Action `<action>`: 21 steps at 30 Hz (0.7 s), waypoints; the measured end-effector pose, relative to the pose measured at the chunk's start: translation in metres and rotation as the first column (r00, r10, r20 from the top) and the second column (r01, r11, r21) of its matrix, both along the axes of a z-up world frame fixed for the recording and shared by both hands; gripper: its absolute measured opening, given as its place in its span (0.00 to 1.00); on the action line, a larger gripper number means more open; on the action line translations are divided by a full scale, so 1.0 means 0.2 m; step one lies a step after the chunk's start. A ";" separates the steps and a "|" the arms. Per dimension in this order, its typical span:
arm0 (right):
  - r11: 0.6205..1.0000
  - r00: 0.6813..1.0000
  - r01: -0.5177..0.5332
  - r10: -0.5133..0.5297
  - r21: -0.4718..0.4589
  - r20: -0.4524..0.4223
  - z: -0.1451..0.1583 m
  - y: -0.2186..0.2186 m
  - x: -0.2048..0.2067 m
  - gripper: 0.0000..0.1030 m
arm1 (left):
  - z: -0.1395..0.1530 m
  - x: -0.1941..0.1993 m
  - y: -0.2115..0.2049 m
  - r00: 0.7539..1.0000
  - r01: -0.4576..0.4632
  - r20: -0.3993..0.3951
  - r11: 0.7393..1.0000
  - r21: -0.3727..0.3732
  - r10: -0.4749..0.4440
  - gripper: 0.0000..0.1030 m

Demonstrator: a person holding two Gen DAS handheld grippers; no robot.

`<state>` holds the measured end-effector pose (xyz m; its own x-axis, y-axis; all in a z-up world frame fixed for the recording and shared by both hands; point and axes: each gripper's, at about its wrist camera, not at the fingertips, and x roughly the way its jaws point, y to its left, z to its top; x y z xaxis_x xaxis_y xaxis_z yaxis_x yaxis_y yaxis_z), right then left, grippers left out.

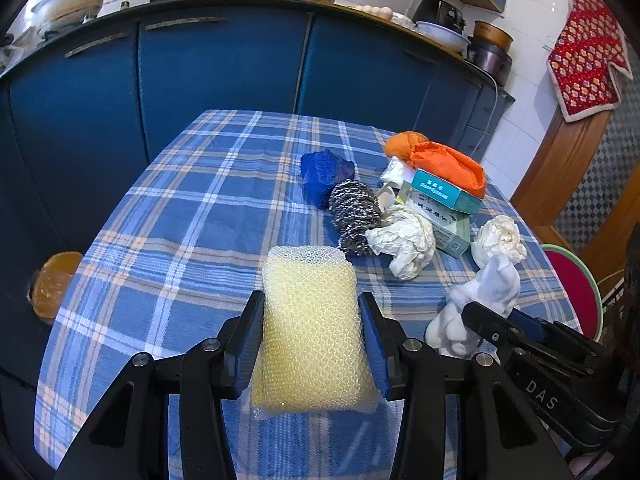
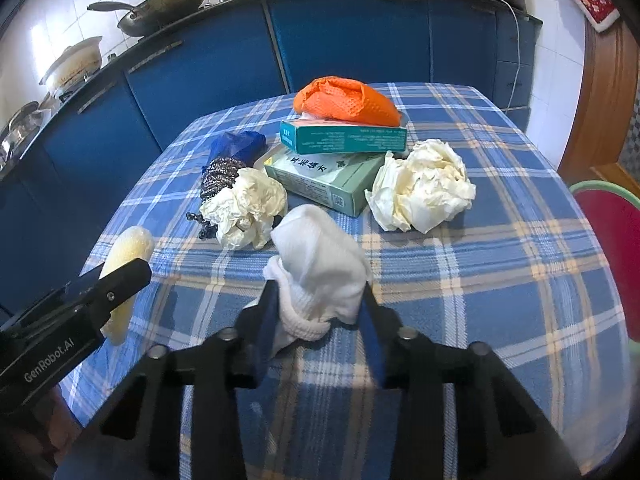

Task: Collect trash
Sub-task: 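Carry the sponge and sock over the red bucket with both tools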

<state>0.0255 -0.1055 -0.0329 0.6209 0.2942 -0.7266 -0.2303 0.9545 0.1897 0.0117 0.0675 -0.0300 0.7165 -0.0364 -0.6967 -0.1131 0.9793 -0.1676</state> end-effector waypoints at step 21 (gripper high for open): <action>0.995 0.988 0.095 -0.099 0.035 0.116 0.21 -0.26 -0.14 0.28 | 0.09 0.04 -0.17 0.992 0.127 0.014 0.990 -0.064 -0.126 0.46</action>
<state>-0.0016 -0.1568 0.0086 0.7277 0.2484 -0.6394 -0.1593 0.9678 0.1947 0.0190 0.0328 -0.0115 0.7100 -0.1722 -0.6828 0.0132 0.9727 -0.2316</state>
